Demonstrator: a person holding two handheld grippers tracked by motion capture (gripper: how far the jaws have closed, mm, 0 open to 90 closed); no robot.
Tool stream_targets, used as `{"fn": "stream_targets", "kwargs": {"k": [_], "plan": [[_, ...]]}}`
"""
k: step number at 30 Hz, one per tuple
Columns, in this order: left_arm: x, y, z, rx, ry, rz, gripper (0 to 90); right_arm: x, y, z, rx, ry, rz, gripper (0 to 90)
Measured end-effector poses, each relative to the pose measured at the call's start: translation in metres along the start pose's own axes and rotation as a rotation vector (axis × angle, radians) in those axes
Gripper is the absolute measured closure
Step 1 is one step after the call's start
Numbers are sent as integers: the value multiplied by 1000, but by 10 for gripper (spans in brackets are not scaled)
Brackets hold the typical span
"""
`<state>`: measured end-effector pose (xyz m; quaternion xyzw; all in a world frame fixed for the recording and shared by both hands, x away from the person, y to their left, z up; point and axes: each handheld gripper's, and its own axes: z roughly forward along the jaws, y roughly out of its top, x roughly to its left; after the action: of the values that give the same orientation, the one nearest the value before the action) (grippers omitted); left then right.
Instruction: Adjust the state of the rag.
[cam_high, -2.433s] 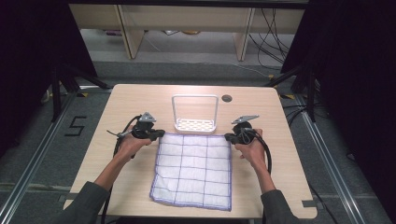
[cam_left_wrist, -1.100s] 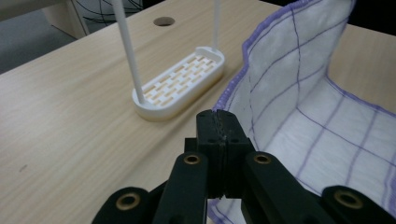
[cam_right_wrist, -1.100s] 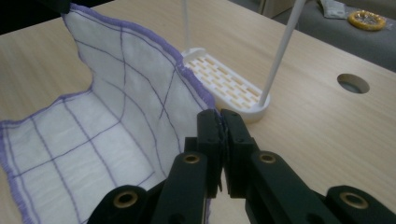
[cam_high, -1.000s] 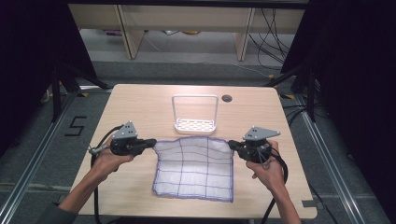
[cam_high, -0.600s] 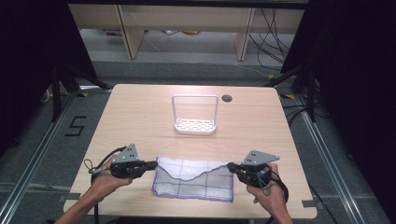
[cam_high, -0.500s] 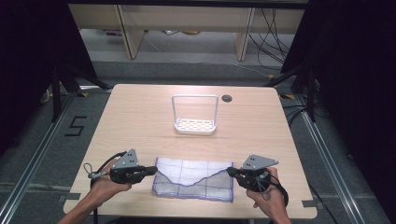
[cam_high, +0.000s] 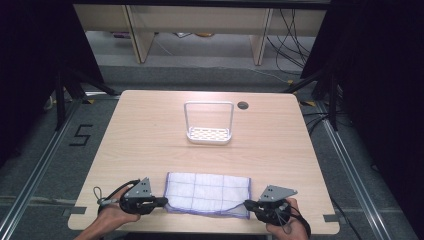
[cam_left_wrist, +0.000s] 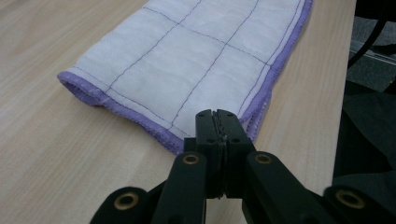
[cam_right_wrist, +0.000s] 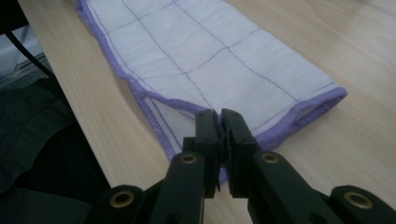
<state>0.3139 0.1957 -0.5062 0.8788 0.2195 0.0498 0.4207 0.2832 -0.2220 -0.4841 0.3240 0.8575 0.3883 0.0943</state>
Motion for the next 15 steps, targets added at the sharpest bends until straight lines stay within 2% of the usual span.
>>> {"fn": "stream_targets", "kwargs": {"k": [1, 2, 3, 4, 5, 7, 8, 9, 10, 12, 13, 15], "plan": [[1, 0, -1, 5, 4, 11, 814, 2, -2, -1, 1, -1, 1, 815], [0, 0, -2, -11, 6, -8, 767, 4, -5, -1, 13, 12, 5, 759], [1, 1, -5, -13, 16, -9, 726, 6, -7, -2, 25, 13, 2, 727], [1, 1, -5, -13, 16, -9, 676, 6, -7, -2, 25, 13, 2, 727], [5, 5, -8, -45, 33, -33, 591, 10, -11, -5, 24, 15, 22, 648], [12, 9, -11, -69, 74, -69, 500, 13, -12, -10, 8, 5, 46, 617], [14, 10, -12, -67, 88, -82, 483, 12, -11, -12, -11, 1, 36, 614], [21, 13, -13, -71, 103, -78, 475, 13, -10, -15, -11, -15, 60, 614], [25, 16, -12, -95, 132, -109, 459, 11, -9, -17, -27, -39, 59, 614], [33, 20, -10, -94, 149, -119, 423, 8, -8, -17, 3, -97, 75, 608], [39, 23, -8, -91, 156, -129, 421, 6, -8, -16, 9, -111, 76, 599], [47, 26, -5, -76, 180, -139, 407, 4, -9, -12, 25, -118, 124, 576]]}}
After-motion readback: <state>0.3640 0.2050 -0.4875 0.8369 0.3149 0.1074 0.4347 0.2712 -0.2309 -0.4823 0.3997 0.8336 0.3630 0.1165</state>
